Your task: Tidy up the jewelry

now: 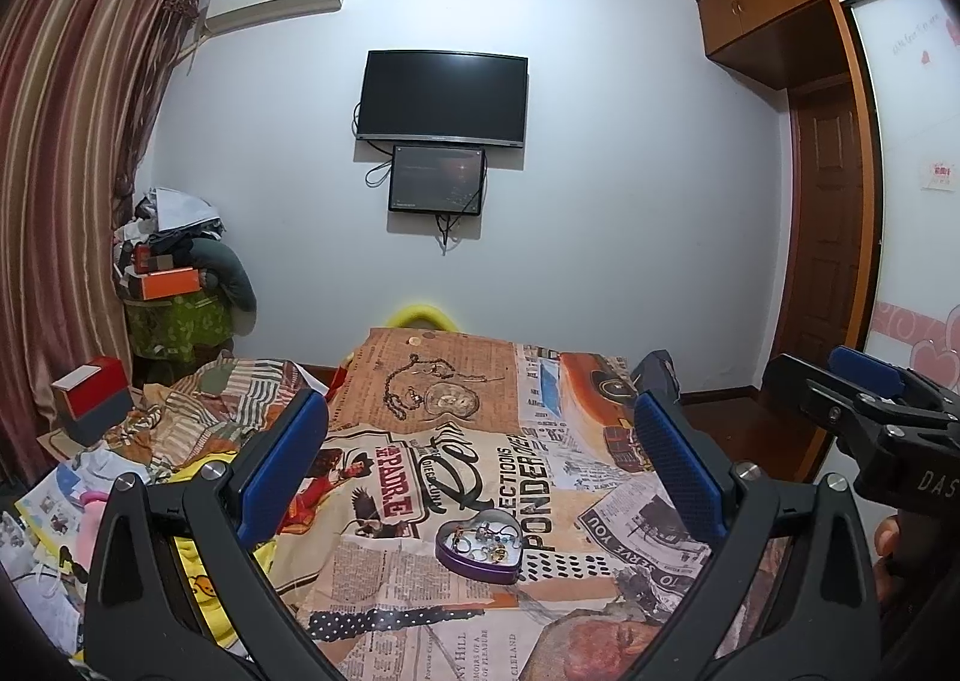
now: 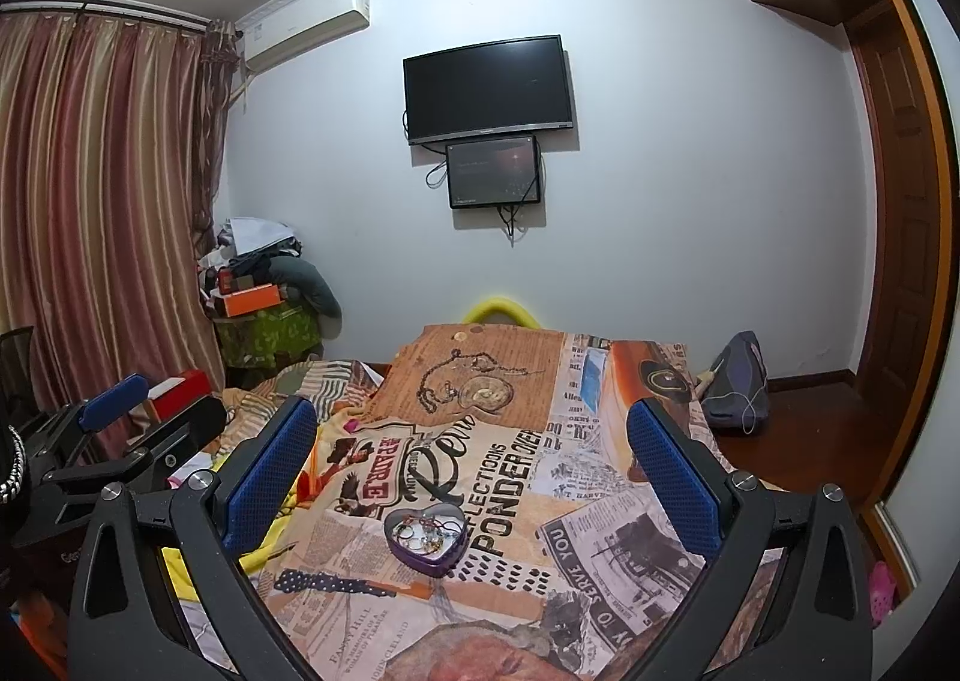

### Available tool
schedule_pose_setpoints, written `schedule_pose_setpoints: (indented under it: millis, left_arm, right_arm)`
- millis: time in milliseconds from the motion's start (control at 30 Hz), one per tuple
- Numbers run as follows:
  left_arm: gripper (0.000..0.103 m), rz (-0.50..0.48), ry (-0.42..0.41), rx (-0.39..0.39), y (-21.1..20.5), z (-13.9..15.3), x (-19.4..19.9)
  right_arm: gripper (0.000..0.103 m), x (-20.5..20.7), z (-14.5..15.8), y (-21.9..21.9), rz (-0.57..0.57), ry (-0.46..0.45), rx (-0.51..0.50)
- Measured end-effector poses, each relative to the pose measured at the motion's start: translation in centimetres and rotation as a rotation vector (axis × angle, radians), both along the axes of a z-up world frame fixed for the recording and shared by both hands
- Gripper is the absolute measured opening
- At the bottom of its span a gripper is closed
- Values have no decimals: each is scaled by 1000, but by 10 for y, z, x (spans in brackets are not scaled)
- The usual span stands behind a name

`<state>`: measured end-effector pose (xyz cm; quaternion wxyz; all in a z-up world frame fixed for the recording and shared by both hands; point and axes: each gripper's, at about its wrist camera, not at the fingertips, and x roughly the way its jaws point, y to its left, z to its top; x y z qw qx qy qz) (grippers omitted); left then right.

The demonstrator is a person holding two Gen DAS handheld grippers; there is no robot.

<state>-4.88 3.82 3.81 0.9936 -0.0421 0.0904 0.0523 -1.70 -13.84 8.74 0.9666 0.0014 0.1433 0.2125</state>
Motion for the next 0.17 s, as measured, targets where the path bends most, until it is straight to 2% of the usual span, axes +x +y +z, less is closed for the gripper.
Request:
schedule_pose_setpoints:
  millis: [167]
  left_arm:
    - [102,-3,7,-4,2,-2,3]
  right_arm:
    - [103,2,-3,0,-2,12,2]
